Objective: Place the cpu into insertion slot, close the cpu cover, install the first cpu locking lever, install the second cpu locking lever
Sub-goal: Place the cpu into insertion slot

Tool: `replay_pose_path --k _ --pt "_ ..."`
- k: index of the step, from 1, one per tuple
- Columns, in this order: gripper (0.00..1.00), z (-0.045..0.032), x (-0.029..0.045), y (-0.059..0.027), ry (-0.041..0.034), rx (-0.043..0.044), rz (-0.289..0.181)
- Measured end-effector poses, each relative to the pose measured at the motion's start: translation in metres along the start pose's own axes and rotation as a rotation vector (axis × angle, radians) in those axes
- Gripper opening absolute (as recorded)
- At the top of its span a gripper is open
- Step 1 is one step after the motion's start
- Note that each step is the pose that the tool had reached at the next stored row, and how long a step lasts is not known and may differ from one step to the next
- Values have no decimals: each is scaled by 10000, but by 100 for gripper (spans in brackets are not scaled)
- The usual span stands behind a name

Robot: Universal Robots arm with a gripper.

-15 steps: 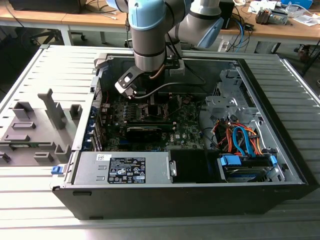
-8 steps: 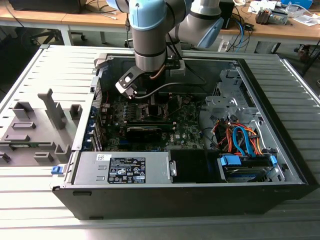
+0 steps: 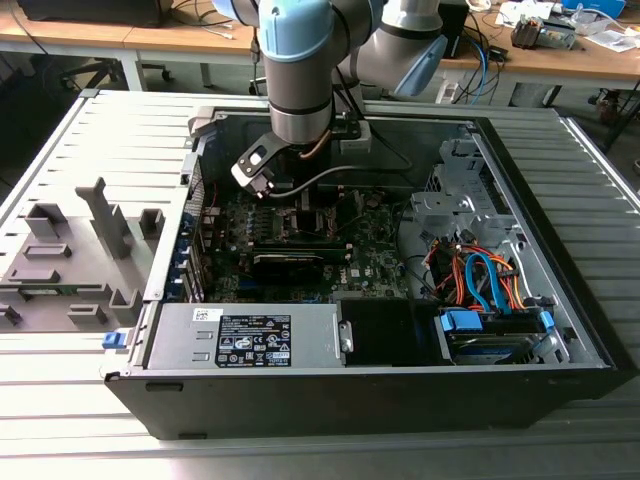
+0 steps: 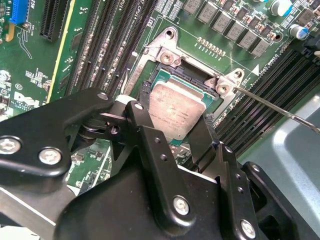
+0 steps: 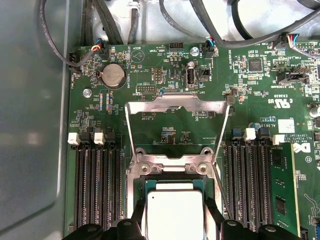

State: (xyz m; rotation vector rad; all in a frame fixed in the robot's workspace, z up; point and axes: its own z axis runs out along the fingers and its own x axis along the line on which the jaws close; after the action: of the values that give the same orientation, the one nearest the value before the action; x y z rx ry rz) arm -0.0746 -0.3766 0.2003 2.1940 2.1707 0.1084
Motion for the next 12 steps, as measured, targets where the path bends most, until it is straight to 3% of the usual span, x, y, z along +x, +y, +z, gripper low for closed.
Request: replay_pose_path --k 12 --pt "56 4 0 0 1 -1 0"
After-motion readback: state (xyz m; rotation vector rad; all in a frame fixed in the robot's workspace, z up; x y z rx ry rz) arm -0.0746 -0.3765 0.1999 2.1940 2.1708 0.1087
